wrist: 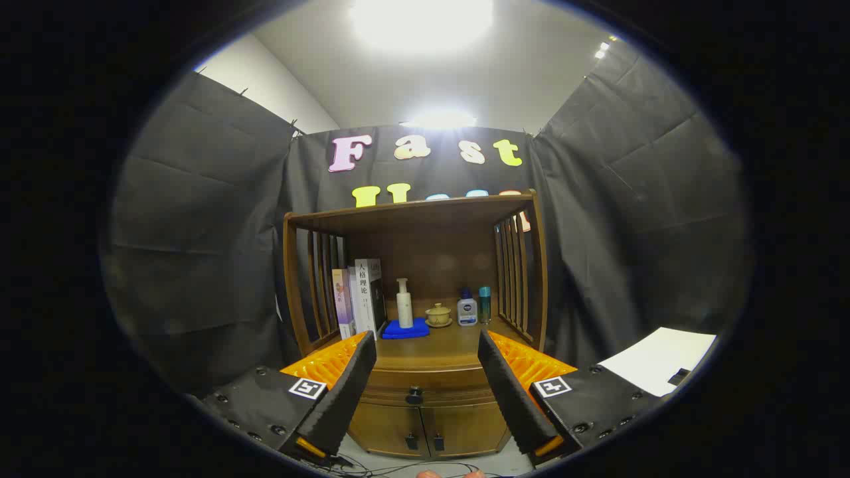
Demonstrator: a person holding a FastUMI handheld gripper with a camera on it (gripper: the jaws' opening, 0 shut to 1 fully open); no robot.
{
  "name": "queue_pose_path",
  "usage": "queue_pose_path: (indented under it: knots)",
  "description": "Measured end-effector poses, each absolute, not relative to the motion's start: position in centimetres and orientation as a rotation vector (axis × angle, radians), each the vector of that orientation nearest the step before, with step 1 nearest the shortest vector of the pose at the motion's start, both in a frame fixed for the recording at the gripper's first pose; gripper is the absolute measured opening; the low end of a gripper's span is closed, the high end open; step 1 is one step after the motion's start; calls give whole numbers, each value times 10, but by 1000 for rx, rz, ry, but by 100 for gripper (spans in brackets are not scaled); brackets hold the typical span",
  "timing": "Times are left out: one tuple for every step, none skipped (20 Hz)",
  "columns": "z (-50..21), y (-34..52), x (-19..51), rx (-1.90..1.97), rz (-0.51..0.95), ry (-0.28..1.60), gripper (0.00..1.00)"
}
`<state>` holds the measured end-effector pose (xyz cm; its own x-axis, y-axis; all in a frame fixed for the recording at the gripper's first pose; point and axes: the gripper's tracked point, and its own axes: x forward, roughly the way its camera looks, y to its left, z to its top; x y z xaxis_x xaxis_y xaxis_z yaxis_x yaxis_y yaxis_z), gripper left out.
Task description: Pull open the drawer, take out the items inside it, and place them on the countertop above the cabinet.
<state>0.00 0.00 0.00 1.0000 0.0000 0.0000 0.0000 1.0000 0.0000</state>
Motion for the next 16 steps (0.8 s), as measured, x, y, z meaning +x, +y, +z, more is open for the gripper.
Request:
queue_pose_path:
  knots:
    - [0,-1,1,-4,-4,2,98]
    - [-1,-1,1,-7,-6,4,98]
    - [0,-1,2,-7,-3,5,98]
    - [-2,1,1,-4,-1,7,98]
    - [-2,1,1,-1,2,7,98]
    - [-3,1,1,3,3,9,98]
    - [-5,0,3,7,3,12,97]
    - [-8,-1,3,10,1,18,97]
    - [-10,-2,4,16,2,24,97]
    - [-12,-1,3,25,5,28,97]
    - [-13,-2,6,38,7,29,97]
    - [-15,-3,8,47,4,31,97]
    - [-18,-5,10,51,-3,38,97]
    - [-22,-7,11,52,-7,47,97]
    - [-24,-7,14,54,-8,55,98]
    - [-26,-6,16,59,-6,58,98]
